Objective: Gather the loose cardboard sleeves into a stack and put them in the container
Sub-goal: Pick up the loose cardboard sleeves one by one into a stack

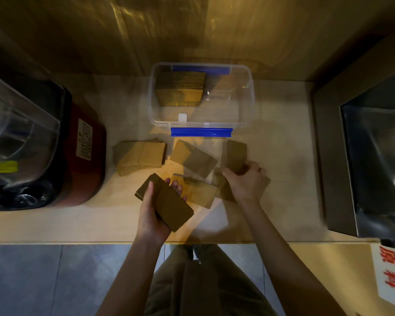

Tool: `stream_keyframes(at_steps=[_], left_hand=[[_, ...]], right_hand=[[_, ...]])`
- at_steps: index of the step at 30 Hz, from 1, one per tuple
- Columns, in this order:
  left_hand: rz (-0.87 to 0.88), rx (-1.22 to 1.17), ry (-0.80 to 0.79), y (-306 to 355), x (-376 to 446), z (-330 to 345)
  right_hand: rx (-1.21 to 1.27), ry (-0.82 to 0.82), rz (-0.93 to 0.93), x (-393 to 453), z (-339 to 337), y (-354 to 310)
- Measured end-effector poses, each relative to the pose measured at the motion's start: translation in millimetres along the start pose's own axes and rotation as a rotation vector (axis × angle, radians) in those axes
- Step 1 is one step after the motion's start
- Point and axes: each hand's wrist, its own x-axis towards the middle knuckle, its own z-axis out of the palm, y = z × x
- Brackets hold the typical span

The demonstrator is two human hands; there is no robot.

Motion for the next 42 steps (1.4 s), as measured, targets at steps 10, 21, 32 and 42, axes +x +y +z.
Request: stream_keyframes(at_steps=[10, 21, 32, 42], left_hand=[[-0.045, 0.090, -0.116, -11.3, -3.1, 18.5], [0.005, 0.121, -0.279, -20.2, -3.4, 18.3], [0.014, -0.043, 0.075, 0.3, -9.2, -9.9], [-0.006, -0.044, 0.150, 8.7, -21.8, -28.4]], right_hand=[[0.175, -0.266, -0.308, -72.2, -11.1, -1.6], [-0.147, -0.389, -0.600, -96.5, 9.5, 7.5], [-0.260, -0.402, -0.575, -52.9, 12.7, 9.5], [-0.917, -0.325, -0.944, -35.0, 45.7, 24.9]])
